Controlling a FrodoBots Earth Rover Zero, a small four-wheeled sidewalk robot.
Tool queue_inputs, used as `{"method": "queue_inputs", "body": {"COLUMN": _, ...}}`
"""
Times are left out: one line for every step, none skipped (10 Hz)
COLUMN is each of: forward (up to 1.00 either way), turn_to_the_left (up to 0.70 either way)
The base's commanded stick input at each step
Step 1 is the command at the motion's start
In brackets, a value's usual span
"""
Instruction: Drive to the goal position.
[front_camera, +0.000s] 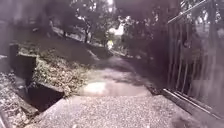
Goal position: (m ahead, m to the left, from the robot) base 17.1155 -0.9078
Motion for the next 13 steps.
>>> {"method": "queue_inputs", "body": {"forward": 0.50, "turn_to_the_left": 0.00}}
{"method": "queue_inputs", "body": {"forward": 0.50, "turn_to_the_left": 0.00}}
{"method": "queue_inputs", "body": {"forward": 0.50, "turn_to_the_left": 0.00}}
{"method": "queue_inputs", "body": {"forward": 0.50, "turn_to_the_left": 0.00}}
{"method": "queue_inputs", "body": {"forward": 0.50, "turn_to_the_left": 0.00}}
{"method": "queue_inputs", "body": {"forward": 0.50, "turn_to_the_left": 0.00}}
{"method": "queue_inputs", "body": {"forward": 0.50, "turn_to_the_left": 0.00}}
{"method": "queue_inputs", "body": {"forward": 0.50, "turn_to_the_left": 0.00}}
{"method": "queue_inputs", "body": {"forward": 0.50, "turn_to_the_left": -0.12}}
{"method": "queue_inputs", "body": {"forward": 0.50, "turn_to_the_left": -0.18}}
{"method": "queue_inputs", "body": {"forward": 0.50, "turn_to_the_left": -0.05}}
{"method": "queue_inputs", "body": {"forward": 0.50, "turn_to_the_left": 0.00}}
{"method": "queue_inputs", "body": {"forward": 0.50, "turn_to_the_left": 0.00}}
